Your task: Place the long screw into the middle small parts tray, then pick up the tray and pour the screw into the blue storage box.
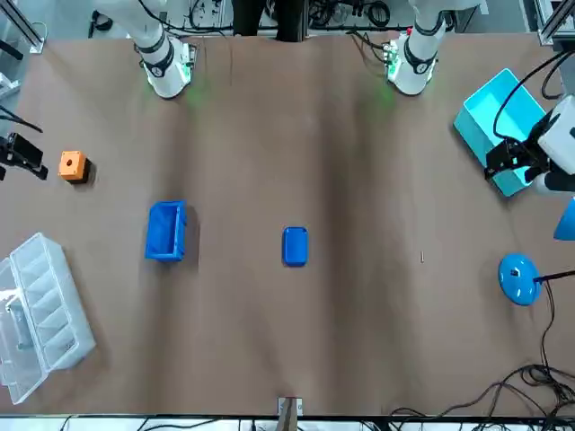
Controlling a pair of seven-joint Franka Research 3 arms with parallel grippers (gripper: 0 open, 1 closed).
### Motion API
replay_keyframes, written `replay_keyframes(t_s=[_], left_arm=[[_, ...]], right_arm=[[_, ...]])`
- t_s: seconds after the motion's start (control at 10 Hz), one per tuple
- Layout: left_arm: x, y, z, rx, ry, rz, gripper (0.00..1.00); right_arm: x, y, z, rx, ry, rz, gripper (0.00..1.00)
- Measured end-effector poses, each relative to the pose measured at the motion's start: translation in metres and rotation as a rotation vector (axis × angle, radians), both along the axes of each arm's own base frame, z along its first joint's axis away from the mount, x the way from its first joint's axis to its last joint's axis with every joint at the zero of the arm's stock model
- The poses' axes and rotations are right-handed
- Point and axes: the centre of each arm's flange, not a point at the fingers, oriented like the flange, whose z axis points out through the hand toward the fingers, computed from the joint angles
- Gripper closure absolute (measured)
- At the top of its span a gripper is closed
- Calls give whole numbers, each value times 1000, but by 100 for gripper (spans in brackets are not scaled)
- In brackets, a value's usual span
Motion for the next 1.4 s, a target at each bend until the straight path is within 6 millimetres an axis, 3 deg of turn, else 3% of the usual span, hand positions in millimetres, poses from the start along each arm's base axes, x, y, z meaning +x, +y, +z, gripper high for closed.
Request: replay_keyframes(t_s=[0.3, 0.6, 0.9, 1.4], left_arm=[[23, 7, -44, -5, 37, 14, 0], [39, 8, -122, -6, 45, 17, 0], [38, 8, -190, -7, 60, 19, 0], [44, 5, -282, -10, 77, 20, 0]], right_arm=[[1, 0, -4, 0, 7, 0, 0], [3, 6, -7, 1, 12, 11, 0], [3, 4, -8, 2, 18, 9, 0], [3, 5, -9, 2, 18, 11, 0]])
